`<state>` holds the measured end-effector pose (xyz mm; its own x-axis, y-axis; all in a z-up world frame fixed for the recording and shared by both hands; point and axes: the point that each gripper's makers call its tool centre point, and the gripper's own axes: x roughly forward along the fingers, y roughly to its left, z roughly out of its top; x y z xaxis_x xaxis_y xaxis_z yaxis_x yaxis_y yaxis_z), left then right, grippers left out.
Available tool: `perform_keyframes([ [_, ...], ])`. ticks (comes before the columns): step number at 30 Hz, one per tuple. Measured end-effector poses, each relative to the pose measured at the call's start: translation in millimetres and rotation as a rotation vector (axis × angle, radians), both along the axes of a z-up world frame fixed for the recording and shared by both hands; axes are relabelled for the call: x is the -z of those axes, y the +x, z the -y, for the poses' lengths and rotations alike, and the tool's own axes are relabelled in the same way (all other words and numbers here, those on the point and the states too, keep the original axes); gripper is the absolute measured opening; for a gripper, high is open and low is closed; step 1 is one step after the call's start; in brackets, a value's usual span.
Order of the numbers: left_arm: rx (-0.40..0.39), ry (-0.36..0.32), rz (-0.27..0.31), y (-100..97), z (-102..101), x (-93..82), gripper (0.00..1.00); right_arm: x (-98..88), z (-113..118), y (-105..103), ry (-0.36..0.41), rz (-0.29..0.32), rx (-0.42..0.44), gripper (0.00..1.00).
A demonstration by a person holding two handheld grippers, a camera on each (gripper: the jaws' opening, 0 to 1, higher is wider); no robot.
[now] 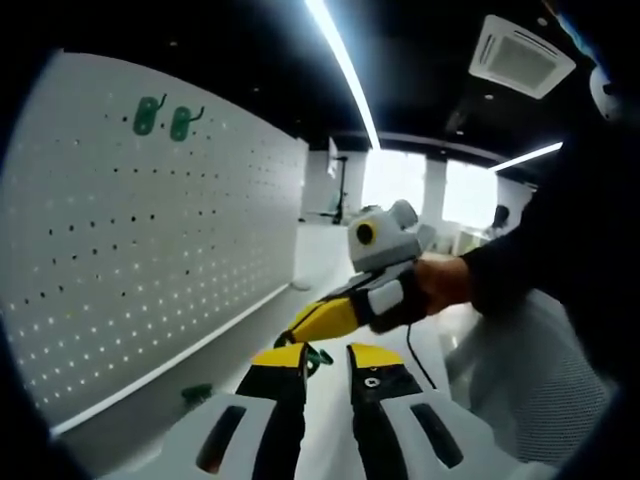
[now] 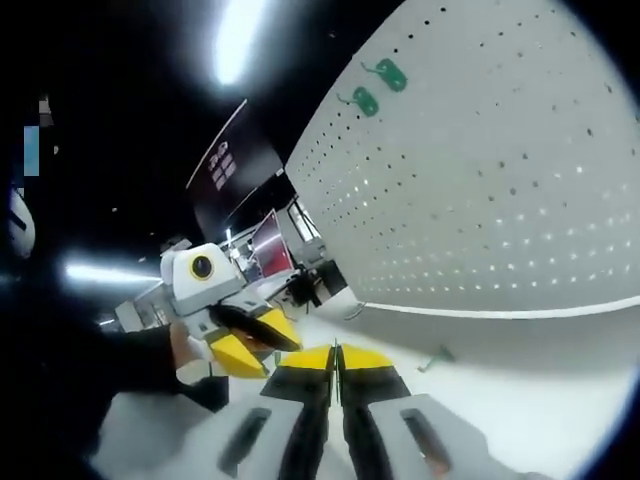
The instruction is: Insert the hook assembly into the mounting plate slot until the hook locks in place.
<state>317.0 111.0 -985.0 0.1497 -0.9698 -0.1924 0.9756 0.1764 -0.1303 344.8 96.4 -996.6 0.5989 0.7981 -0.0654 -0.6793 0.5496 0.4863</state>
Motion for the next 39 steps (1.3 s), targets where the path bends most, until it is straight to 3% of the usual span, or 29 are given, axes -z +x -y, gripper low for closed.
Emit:
perform_keyframes([
  [12,0.0,-0.078,-0.016,0.0,0,-13.8,0.13,-20.3,-2,-2,0.131,0.011,-0.021,0.0],
  [19,0.002,-0.171,-0.032,-0.4,0,-30.0,0.12,-33.2,-1,-3,0.216,0.014,-0.023,0.0],
  [39,0.035,-0.254,-0.02,-6.4,1,-47.9,0.07,-43.1,-3,-6,0.288,0.018,-0.044,0.0],
])
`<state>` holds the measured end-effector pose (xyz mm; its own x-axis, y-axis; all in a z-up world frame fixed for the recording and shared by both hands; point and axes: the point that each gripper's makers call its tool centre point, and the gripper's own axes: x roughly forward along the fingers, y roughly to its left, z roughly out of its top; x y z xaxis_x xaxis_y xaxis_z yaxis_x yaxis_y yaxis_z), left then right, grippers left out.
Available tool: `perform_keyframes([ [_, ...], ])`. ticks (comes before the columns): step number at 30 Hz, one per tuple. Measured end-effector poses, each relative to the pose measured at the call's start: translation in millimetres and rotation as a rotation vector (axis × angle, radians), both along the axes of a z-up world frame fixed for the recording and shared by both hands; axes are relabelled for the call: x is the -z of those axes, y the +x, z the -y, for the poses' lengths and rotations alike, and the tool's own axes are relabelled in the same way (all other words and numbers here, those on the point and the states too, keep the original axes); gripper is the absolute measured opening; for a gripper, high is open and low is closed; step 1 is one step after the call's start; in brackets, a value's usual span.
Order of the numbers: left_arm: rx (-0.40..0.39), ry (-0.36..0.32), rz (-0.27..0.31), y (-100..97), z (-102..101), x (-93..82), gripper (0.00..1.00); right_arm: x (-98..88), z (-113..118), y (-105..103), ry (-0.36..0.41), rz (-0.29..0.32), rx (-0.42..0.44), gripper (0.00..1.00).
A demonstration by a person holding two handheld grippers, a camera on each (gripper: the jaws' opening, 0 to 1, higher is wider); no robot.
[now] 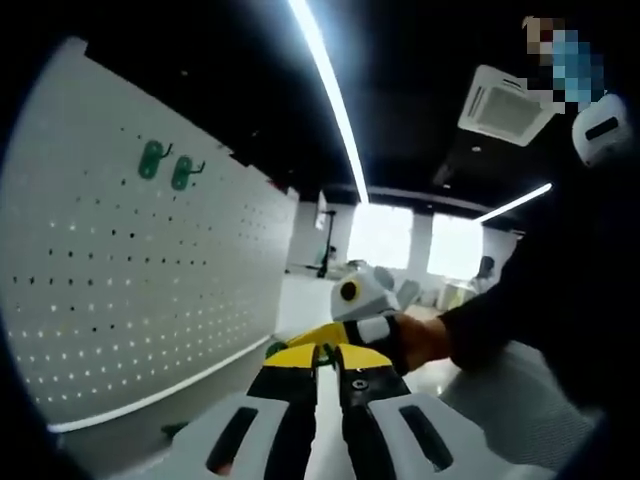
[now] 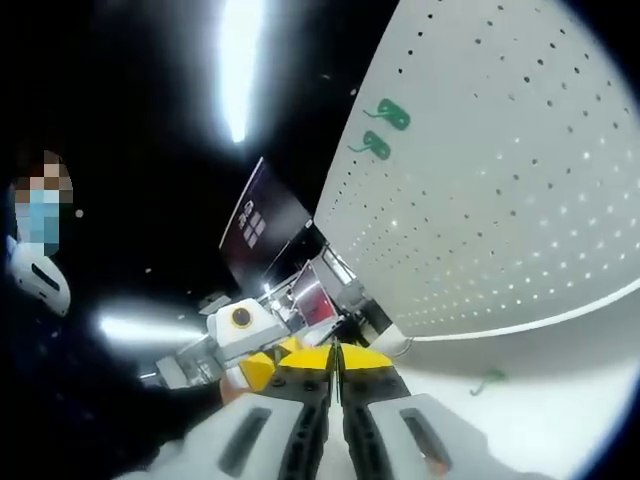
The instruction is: Insert the hook assembly into the mounting plate slot until the hook locks in place.
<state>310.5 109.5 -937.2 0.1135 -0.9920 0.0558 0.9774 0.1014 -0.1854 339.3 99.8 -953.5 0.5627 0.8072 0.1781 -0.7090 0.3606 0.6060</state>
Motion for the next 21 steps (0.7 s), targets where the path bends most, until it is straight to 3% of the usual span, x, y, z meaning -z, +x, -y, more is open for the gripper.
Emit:
perform_keyframes([
  [21,0.033,0.011,-0.008,-5.2,-0.5,2.3,0.04,0.4,-2.9,0.1,-0.023,0.005,-0.009,0.0],
])
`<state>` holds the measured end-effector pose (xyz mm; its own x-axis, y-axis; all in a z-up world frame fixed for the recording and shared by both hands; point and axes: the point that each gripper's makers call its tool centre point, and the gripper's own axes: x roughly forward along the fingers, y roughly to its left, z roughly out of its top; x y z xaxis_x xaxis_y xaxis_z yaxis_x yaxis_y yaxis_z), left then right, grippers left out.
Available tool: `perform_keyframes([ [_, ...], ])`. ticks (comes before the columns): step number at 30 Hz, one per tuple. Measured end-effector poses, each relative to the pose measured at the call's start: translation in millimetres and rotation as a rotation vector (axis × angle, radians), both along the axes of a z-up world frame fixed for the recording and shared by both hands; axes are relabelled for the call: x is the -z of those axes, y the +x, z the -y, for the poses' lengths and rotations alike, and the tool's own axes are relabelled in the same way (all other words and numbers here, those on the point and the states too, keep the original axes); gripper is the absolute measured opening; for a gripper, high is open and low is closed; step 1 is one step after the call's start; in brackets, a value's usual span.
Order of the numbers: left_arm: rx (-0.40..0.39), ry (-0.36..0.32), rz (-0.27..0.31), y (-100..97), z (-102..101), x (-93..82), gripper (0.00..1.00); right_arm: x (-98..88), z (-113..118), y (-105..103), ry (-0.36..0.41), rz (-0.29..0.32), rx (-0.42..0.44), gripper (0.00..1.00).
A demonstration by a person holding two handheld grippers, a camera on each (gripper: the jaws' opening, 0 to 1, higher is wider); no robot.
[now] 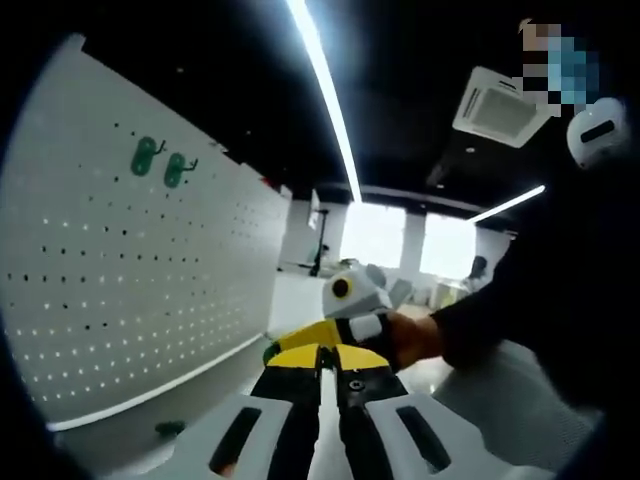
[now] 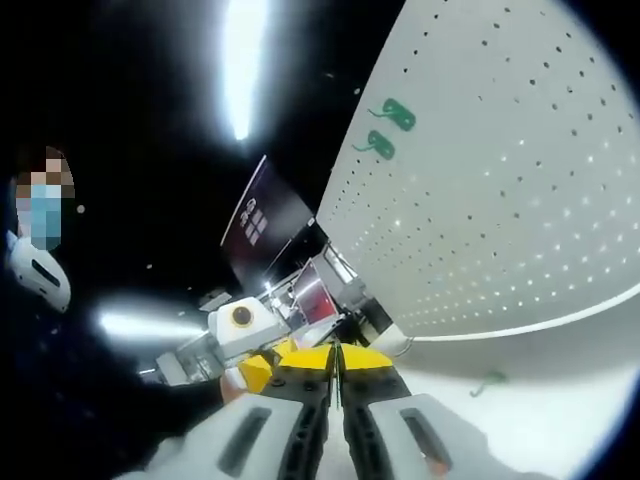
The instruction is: Insert the hook assembly into the mounting plate slot until the hook locks in place.
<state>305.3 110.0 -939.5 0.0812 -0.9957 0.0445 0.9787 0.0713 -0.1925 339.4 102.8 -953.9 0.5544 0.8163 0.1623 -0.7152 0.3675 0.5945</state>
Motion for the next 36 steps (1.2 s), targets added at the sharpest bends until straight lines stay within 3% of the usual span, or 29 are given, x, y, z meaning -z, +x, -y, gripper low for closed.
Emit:
perform_keyframes([
  [11,0.006,0.034,0.008,-1.5,1,6.5,0.04,5.3,-4,-1,-0.084,0.02,0.005,0.0],
  [17,0.007,0.021,-0.001,-0.9,1,4.1,0.04,-1.9,-2,-1,-0.08,0.065,0.014,0.0],
  [36,0.044,-0.032,-0.042,-7.8,2,-4.6,0.03,-11.9,-3,-6,-0.043,0.108,-0.005,0.0],
])
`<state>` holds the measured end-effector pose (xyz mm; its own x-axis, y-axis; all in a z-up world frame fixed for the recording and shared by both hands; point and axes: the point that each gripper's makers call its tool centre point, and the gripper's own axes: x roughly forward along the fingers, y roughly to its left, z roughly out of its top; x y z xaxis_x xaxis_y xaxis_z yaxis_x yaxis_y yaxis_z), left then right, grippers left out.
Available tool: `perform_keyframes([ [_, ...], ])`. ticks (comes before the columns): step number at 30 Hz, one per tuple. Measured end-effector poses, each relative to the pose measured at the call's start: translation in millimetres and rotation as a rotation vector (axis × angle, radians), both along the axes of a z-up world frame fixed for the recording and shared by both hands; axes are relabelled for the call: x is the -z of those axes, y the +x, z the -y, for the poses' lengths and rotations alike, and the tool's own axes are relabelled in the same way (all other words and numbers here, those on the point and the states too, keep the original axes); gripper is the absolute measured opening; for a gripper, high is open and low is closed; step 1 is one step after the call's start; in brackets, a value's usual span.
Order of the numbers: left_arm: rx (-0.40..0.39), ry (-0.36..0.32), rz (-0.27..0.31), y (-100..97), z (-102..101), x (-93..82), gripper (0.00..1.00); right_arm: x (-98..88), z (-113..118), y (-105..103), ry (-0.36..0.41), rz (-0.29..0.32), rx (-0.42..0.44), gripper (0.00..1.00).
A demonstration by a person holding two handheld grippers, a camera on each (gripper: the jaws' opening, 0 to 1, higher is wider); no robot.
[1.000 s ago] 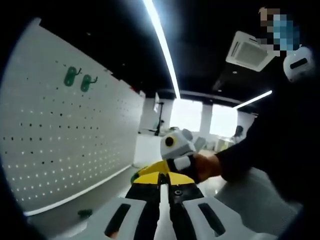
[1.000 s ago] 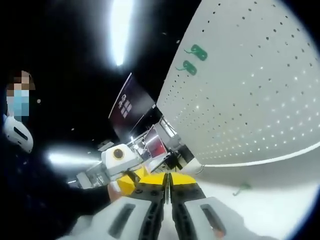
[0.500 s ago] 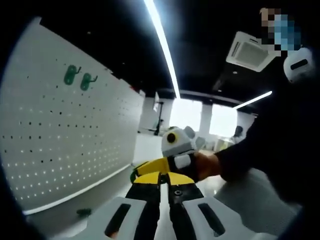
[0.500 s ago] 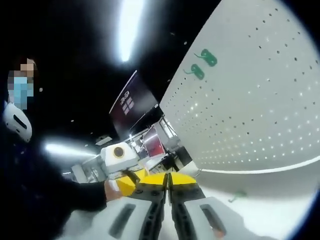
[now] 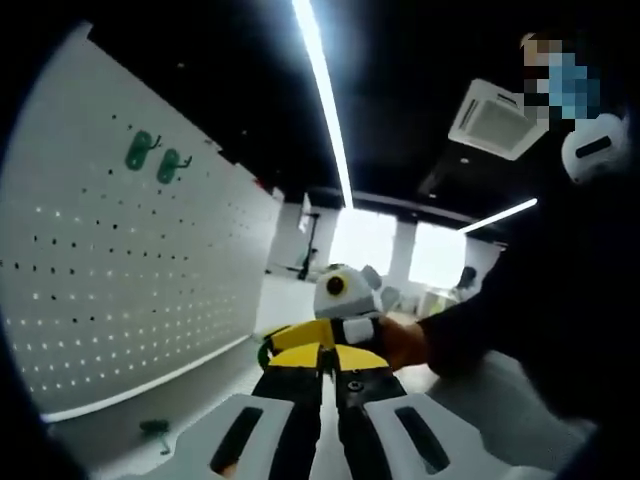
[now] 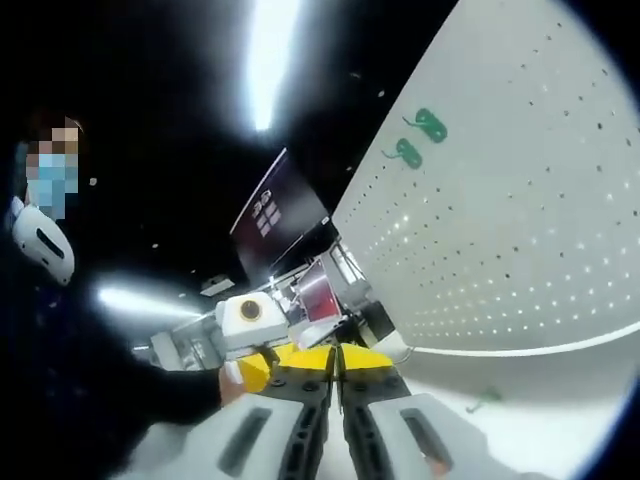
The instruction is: Insert the hook assembly into the mounting plate slot until the hook locks in place.
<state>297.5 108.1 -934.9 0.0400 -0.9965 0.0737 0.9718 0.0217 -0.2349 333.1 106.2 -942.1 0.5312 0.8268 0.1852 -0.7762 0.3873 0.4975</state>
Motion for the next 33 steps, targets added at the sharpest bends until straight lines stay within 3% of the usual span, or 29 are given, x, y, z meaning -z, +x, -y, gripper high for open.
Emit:
perform_keyframes([
  [3,-0.014,0.018,0.003,2.2,0,3.4,0.03,3.3,1,3,-0.01,-0.02,0.009,0.0],
  [6,-0.018,0.034,0.003,3.0,0,7.3,0.03,13.5,0,5,-0.068,-0.044,0.026,0.04],
  [16,-0.064,0.051,0.014,13.3,-7,8.7,0.03,31.1,-5,0,-0.161,-0.059,-0.002,0.04],
  [22,-0.046,0.065,0.017,9.6,-4,11.0,0.03,36.7,-10,-4,-0.215,-0.035,-0.022,0.01],
  [33,-0.033,0.061,0.019,6.1,0,10.5,0.02,33.9,-6,0,-0.221,0.008,0.004,0.01],
])
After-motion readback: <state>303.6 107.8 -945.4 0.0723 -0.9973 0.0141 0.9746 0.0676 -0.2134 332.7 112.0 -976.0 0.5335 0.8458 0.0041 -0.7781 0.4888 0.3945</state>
